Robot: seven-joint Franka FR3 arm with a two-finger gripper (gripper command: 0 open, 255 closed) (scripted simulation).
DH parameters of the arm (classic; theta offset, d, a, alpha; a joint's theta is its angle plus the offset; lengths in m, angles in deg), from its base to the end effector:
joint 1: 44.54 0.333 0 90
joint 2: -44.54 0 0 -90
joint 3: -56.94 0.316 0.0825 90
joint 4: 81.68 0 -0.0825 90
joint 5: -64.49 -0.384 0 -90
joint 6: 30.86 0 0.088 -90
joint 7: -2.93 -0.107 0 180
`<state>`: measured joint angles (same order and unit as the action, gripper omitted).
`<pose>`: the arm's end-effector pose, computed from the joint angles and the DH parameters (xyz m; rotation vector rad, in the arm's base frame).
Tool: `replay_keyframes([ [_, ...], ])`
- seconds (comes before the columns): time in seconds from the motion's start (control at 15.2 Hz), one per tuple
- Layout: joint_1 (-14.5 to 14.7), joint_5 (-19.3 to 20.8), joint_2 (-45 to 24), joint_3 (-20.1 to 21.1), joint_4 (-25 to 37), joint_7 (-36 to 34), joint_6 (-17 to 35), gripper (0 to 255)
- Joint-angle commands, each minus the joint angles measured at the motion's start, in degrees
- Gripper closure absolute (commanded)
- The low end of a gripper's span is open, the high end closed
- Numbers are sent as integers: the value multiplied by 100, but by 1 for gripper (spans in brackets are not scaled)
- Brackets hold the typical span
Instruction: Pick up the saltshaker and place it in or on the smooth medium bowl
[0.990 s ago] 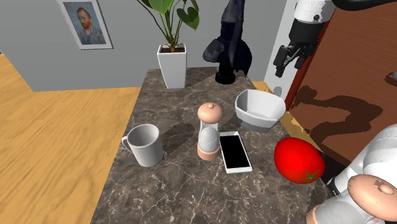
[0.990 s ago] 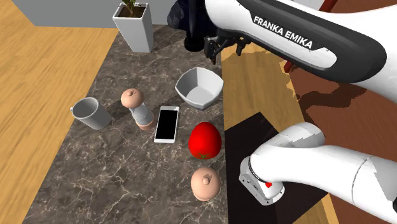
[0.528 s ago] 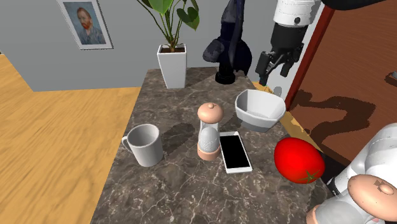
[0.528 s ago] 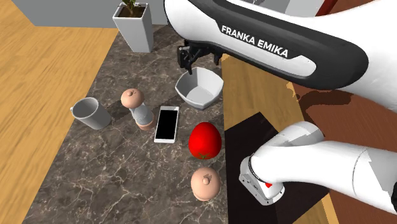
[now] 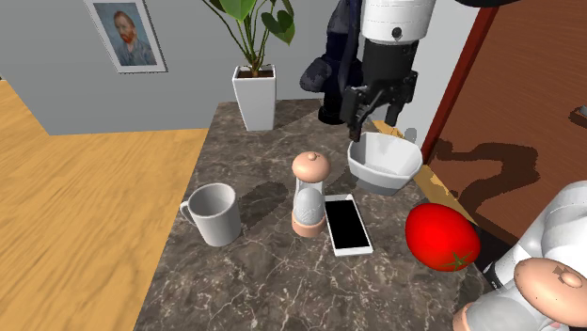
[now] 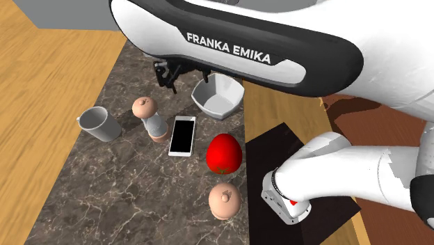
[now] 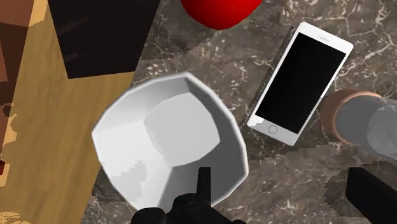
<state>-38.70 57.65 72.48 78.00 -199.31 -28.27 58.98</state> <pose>0.3427 0.2238 0.6119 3.0804 -0.1820 0.0016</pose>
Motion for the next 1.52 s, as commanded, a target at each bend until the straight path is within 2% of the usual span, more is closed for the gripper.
replay_keyframes([
  [0.0,44,-65,-318,244,353,-292,-63,0],
  [0.59,253,20,-1768,1213,1840,-1520,-246,0],
  [1.06,281,-65,-1607,1200,1153,-1447,299,0],
  [1.45,283,-71,-1597,1200,1100,-1442,343,0],
])
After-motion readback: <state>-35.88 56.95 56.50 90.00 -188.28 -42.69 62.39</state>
